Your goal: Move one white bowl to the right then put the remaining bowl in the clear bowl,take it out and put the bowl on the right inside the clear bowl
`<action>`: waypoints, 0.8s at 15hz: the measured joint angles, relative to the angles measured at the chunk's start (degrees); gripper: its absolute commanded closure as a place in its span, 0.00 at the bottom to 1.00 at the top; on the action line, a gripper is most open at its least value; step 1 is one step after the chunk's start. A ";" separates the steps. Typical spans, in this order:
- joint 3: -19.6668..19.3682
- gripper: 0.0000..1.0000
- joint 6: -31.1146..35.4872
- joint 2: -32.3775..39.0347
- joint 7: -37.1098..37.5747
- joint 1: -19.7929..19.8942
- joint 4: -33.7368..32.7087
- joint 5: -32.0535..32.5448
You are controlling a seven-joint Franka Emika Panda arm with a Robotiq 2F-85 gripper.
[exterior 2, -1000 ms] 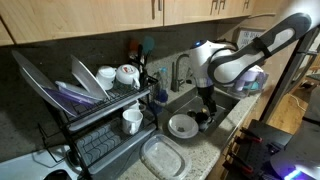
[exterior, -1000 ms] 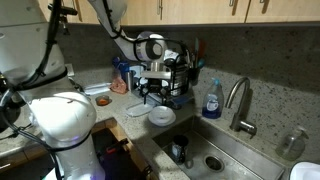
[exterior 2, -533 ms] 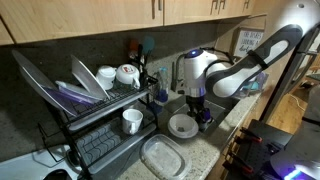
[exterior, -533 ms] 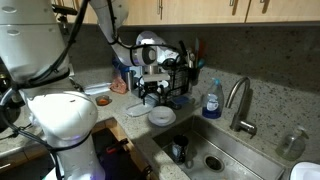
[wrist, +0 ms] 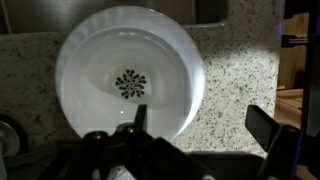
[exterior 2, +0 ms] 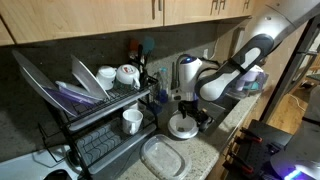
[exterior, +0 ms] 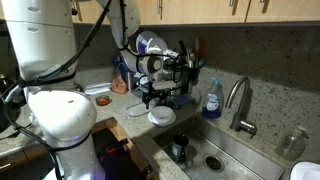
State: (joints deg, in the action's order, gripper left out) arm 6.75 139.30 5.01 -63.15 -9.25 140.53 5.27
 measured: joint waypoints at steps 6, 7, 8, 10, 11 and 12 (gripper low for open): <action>0.57 0.00 -0.01 6.11 -5.09 1.95 -3.15 -2.77; 0.75 0.00 -0.01 6.88 -5.10 2.18 -3.45 -2.77; 0.96 0.00 -0.01 7.53 -5.10 2.39 -3.69 -2.77; 1.36 0.00 -0.01 8.41 -5.09 2.69 -3.93 -2.77; 1.53 0.00 -0.01 8.65 -5.08 2.77 -3.97 -2.77; 1.64 0.00 -0.01 8.79 -5.06 2.80 -3.99 -2.77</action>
State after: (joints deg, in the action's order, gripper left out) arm 8.39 139.28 13.80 -68.21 -6.45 136.54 2.50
